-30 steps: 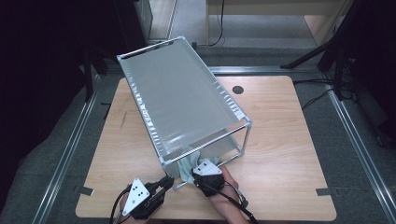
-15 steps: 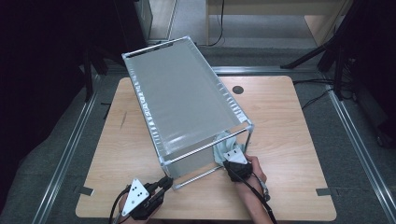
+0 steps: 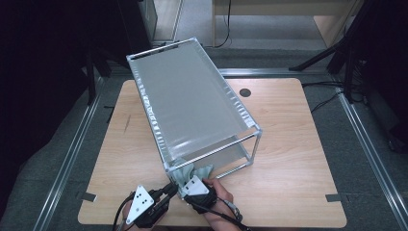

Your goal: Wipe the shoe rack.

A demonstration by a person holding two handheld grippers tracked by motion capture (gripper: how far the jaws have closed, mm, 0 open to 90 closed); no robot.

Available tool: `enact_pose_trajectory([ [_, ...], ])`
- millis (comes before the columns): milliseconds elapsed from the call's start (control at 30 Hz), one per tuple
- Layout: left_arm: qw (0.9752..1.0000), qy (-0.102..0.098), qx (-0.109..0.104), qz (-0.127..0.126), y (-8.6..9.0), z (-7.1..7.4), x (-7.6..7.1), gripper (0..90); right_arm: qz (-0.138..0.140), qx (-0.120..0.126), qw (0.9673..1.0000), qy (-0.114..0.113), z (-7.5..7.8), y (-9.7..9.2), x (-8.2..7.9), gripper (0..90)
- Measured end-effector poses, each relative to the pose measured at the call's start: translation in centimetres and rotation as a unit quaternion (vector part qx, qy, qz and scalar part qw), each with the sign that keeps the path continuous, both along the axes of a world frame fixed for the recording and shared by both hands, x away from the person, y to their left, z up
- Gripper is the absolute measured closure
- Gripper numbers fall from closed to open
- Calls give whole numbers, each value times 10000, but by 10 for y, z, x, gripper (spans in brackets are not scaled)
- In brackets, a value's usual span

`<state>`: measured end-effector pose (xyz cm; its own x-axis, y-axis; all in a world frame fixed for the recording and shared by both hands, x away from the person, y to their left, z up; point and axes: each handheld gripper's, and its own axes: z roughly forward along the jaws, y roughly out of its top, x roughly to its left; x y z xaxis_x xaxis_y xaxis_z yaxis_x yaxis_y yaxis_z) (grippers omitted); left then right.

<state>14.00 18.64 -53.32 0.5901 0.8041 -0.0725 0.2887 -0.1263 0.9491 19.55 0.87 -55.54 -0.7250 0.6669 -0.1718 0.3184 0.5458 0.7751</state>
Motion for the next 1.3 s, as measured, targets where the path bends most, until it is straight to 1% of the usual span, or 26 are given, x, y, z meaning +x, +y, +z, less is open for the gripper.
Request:
enact_pose_trajectory([
  [100, 10000, -17, 18, -2, 0, 0, 0, 819, -62, 143, 9997, 201, 1, -13, 8, 777],
  [133, 10000, -17, 18, -2, 0, 0, 0, 820, -62, 143, 9997, 201, 1, -13, 8, 777],
  [233, 10000, -14, 32, 6, 0, 0, -1, 819, -551, 16, 9985, 46, 3, -49, 23, 778],
  [267, 10000, -14, 32, 6, 0, 0, -1, 819, -551, 16, 9985, 46, 3, -49, 23, 778],
  [367, 10000, 1, 41, 53, 1, 0, -1, 819, -1288, -106, 9916, -43, 4, -96, 39, 778],
  [400, 10000, 1, 41, 53, 1, 0, -1, 819, -1288, -106, 9916, -43, 4, -96, 39, 778],
  [433, 9999, 19, 33, 100, 2, 1, 0, 819, -1626, -75, 9867, 1, 4, -117, 45, 779],
  [467, 9999, 19, 33, 100, 2, 1, 0, 819, -1626, -75, 9867, 1, 4, -117, 45, 779],
  [500, 9999, 26, 28, 154, 2, 0, 1, 819, -1838, 5, 9829, 86, 4, -127, 47, 780],
  [600, 9997, 19, 47, 241, 3, 0, 1, 821, -1943, -52, 9809, -14, 4, -117, 40, 783],
  [633, 9994, 34, 28, 335, 6, 0, 2, 820, -1781, 17, 9840, -51, 3, -101, 30, 783],
  [667, 9994, 34, 28, 335, 6, 0, 2, 820, -1781, 17, 9840, -51, 3, -101, 30, 783],
  [700, 9991, 57, 21, 412, 9, 1, 3, 820, -1470, 72, 9891, -82, 3, -79, 17, 783],
  [733, 9991, 57, 21, 412, 9, 1, 3, 820, -1470, 72, 9891, -82, 3, -79, 17, 783],
  [767, 9988, 78, 11, 476, 11, 1, 3, 820, -1083, 157, 9940, -68, 4, -57, 5, 782],
  [800, 9988, 78, 11, 476, 11, 1, 3, 820, -1083, 157, 9940, -68, 4, -57, 5, 782],
  [833, 9987, 75, 13, 511, 11, 1, 3, 820, -674, 307, 9972, 98, 5, -40, -6, 778],
  [867, 9987, 75, 13, 511, 11, 1, 3, 820, -674, 307, 9972, 98, 5, -40, -6, 778],
  [900, 9986, 72, 22, 523, 12, 1, 3, 820, -400, 218, 9989, 85, 5, -31, -14, 777],
  [933, 9986, 70, 27, 527, 12, 1, 2, 820, -360, 89, 9993, 21, 4, -29, -15, 777],
  [1067, 9983, 61, 48, 576, 14, 1, 3, 821, -548, 88, 9984, 79, 6, -43, -9, 778],
  [1100, 9979, 73, 37, 638, 17, 1, 3, 820, -729, 4, 9973, 109, 8, -59, -4, 778],
  [1133, 9979, 73, 37, 638, 17, 1, 3, 820, -729, 4, 9973, 109, 8, -59, -4, 778],
  [1167, 9974, 84, 26, 719, 21, 1, 4, 820, -875, 7, 9961, 138, 9, -79, -3, 778],
  [1267, 9965, 87, 23, 826, 26, 1, 5, 820, -952, -104, 9953, 127, 11, -98, -3, 777],
  [1300, 9958, 86, 21, 914, 30, 1, 6, 820, -882, -84, 9958, 219, 15, -117, -4, 774],
])
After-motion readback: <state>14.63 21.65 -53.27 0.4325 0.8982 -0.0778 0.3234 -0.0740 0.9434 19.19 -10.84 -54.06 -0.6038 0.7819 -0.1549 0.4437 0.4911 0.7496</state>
